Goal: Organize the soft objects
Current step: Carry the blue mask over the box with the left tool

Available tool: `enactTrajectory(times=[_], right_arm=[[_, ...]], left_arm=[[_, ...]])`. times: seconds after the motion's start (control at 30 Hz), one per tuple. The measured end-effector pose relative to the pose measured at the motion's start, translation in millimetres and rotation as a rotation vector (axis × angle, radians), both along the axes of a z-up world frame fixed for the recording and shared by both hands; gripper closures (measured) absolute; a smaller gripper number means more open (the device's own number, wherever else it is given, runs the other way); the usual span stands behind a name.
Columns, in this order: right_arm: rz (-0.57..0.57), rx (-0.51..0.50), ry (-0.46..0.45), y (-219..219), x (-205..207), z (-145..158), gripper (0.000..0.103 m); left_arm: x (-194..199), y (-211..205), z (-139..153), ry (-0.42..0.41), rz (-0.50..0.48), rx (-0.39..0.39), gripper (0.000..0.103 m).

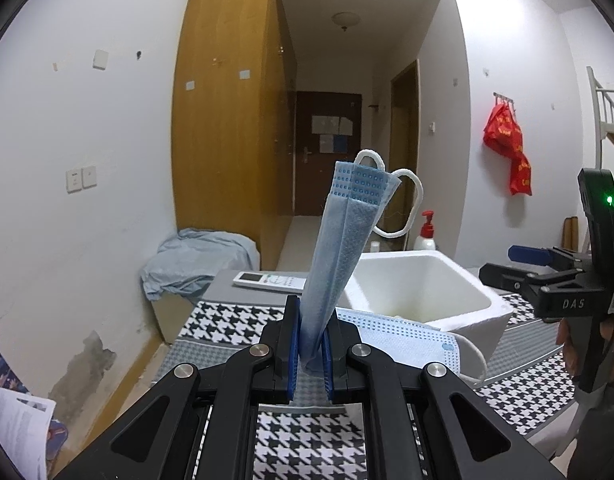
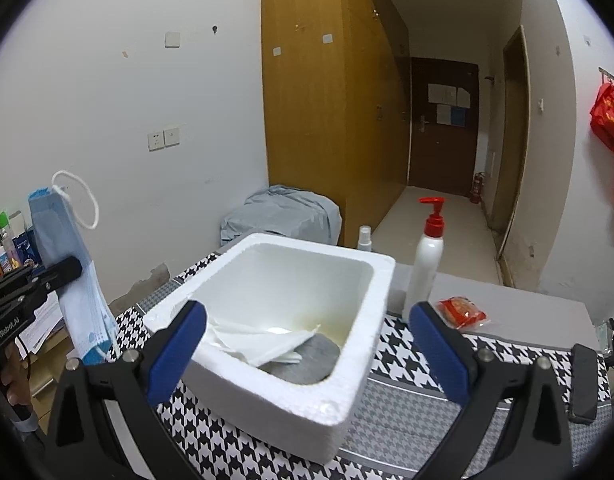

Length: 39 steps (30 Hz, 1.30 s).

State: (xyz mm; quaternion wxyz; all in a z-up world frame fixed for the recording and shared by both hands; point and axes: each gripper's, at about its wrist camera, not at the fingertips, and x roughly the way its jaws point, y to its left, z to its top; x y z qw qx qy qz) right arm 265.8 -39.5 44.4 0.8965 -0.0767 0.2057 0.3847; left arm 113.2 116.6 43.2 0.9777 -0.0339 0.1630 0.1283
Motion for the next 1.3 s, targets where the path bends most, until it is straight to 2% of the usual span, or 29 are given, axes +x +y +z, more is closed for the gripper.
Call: enactTrajectory(times=[0.7,1.3], right_arm=[[-0.128,0.017,0.009,-60,-6,-10,0.000],[-0.214,0.015,0.026,-96,-14,-31,0.000]], left_arm=[[48,-26,7,0.016,-0.142,-0.026,0.093],[94,-38,10,0.059,-0.195,-0.048,0.093]])
